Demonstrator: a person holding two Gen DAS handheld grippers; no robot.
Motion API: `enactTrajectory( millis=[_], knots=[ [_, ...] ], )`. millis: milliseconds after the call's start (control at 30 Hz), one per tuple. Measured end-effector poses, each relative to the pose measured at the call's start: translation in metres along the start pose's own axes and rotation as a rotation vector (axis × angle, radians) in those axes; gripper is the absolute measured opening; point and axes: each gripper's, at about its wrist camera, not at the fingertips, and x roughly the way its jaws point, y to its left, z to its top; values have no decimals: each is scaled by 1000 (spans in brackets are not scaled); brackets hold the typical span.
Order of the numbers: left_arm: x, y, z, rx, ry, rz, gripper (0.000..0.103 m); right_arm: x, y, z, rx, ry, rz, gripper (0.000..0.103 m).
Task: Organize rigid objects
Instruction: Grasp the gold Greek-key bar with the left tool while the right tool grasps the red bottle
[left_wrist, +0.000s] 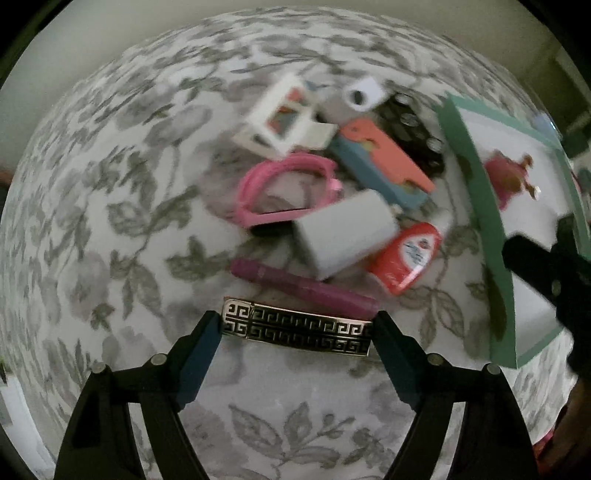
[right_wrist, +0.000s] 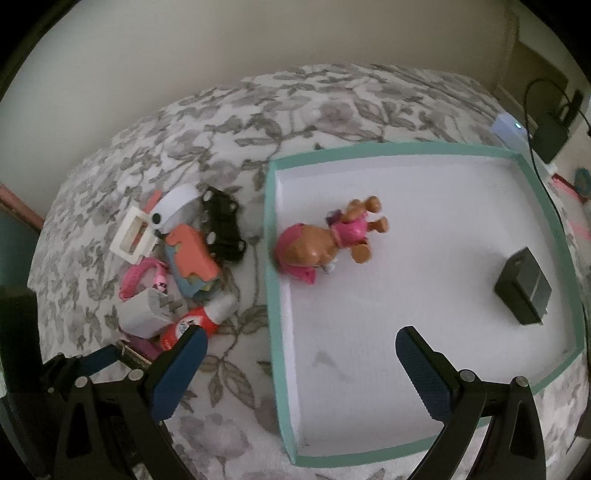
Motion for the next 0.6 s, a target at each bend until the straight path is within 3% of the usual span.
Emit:
enactTrajectory(
  millis=[367,600],
  knots=[
    [-10,43,-1,-321,-30,2,83,3,44,0,-229,-24,77,92],
    [-11,67,-2,-424,-27,-48,83,9,69,-4,-367,-15,115,89]
  ],
)
